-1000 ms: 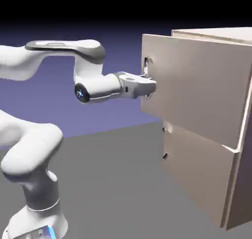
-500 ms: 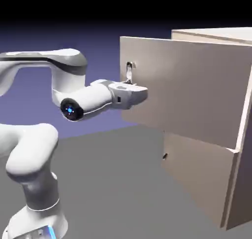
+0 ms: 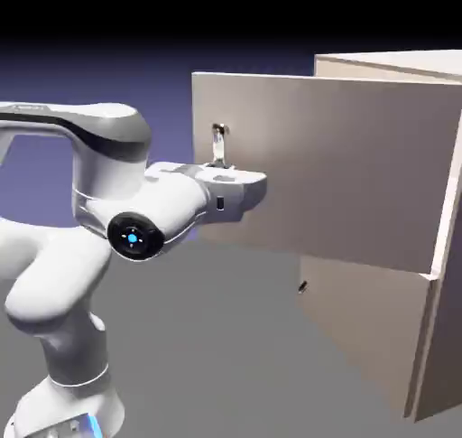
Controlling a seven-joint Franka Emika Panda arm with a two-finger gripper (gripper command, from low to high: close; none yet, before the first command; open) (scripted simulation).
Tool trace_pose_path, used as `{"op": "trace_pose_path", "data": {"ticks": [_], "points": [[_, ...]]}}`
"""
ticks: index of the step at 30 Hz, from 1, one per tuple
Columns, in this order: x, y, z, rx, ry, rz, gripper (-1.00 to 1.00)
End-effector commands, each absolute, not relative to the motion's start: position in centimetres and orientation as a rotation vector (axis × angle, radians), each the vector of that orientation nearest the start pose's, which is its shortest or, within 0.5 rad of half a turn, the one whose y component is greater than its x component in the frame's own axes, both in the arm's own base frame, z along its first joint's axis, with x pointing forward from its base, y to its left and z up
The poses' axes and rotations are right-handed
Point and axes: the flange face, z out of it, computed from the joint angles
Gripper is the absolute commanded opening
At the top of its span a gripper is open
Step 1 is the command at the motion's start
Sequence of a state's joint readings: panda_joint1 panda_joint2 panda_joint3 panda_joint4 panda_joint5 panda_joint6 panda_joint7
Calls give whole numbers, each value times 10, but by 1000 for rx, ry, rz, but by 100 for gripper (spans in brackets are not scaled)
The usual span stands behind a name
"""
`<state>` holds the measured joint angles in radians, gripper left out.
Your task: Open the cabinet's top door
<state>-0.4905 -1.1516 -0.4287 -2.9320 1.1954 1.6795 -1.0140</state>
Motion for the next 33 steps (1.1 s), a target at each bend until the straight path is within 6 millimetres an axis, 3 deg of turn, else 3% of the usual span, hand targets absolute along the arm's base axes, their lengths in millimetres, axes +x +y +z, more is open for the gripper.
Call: {"op": "trace_pose_path", "data": {"ticks": [1,10,18,33], "points": [[198,-130,498,-1687,-97,-1124,-100],[182,-215,498,-1633,-274,-961,-100],[183,-287,498,-1579,-414,-824,-100],[199,-368,498,-1507,-568,-664,-100]]}}
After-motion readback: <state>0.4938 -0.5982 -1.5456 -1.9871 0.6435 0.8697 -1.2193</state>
